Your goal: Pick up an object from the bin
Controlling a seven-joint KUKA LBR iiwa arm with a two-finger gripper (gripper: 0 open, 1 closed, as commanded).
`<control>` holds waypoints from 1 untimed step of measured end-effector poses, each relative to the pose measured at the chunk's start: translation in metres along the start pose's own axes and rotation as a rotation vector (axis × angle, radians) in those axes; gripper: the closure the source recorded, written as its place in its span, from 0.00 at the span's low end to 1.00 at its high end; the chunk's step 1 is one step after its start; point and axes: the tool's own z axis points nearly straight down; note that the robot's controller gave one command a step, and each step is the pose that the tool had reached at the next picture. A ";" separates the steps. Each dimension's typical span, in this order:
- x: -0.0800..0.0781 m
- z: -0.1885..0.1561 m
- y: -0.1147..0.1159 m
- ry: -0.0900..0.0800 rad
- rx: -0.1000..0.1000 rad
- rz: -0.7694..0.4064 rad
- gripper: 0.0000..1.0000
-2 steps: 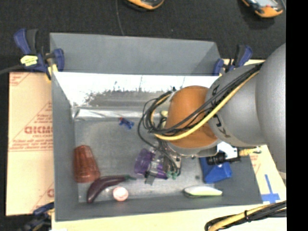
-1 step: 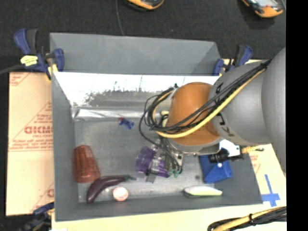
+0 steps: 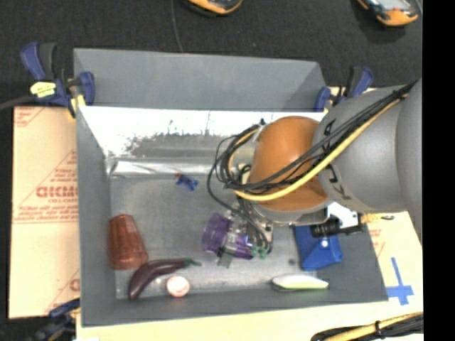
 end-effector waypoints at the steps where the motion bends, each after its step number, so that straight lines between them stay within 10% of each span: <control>1: 0.001 -0.025 -0.001 0.004 0.002 -0.001 1.00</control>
Offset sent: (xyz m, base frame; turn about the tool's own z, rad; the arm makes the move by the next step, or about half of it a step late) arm -0.0012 -0.0003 0.0850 -0.0013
